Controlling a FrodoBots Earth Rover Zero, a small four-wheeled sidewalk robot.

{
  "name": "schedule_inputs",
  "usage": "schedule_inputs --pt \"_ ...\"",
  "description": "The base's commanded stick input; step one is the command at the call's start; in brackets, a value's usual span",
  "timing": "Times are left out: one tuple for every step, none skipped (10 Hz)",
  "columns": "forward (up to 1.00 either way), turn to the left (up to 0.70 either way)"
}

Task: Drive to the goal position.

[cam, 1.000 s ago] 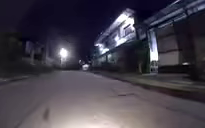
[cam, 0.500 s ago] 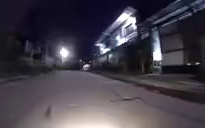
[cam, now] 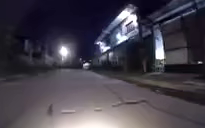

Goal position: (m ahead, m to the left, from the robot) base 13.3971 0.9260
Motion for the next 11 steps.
schedule_inputs --pt "0.5 -0.04" --pt "0.5 0.0" --pt "0.5 0.0" --pt "0.5 0.0" --pt "0.5 0.0" --pt "0.5 0.0" --pt "0.5 0.0" --pt "0.5 0.0" --pt "0.5 0.0" --pt "0.5 0.0" --pt "0.5 0.0"
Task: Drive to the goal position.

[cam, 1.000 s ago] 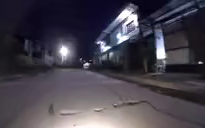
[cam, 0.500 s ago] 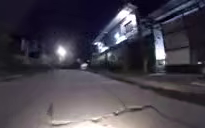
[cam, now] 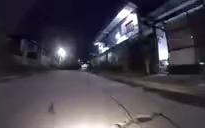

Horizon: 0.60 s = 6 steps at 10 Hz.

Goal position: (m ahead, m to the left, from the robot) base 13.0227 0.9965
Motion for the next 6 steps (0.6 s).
schedule_inputs --pt "0.5 0.0" --pt "0.5 0.0" --pt "0.5 0.0" --pt "0.5 0.0" --pt "0.5 0.0" --pt "0.5 0.0"
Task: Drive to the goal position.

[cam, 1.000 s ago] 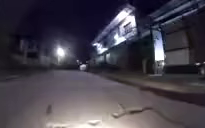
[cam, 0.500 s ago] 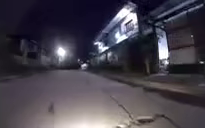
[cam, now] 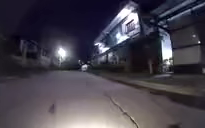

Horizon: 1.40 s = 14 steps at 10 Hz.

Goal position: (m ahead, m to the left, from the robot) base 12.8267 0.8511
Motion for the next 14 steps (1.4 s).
schedule_inputs --pt "0.5 0.0" --pt "0.5 0.0" --pt "0.5 0.0" --pt "0.5 0.0" --pt "0.5 0.0" --pt "0.5 0.0" --pt "0.5 0.0" --pt "0.5 0.0" --pt "0.5 0.0" --pt "0.5 0.0" --pt "0.5 0.0" --pt "0.5 0.0" --pt "0.5 0.0" --pt "0.5 0.0"
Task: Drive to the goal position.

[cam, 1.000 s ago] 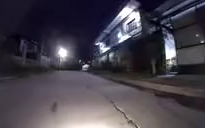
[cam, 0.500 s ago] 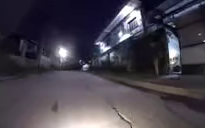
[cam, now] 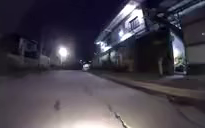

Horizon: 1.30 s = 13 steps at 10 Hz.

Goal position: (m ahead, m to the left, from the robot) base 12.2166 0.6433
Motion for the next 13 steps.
schedule_inputs --pt "0.5 0.0" --pt "0.5 0.0" --pt "0.5 0.0" --pt "0.5 0.0" --pt "0.5 0.0" --pt "0.5 0.0" --pt "0.5 0.0" --pt "0.5 0.0" --pt "0.5 0.0" --pt "0.5 0.0" --pt "0.5 0.0" --pt "0.5 0.0" --pt "0.5 0.0"
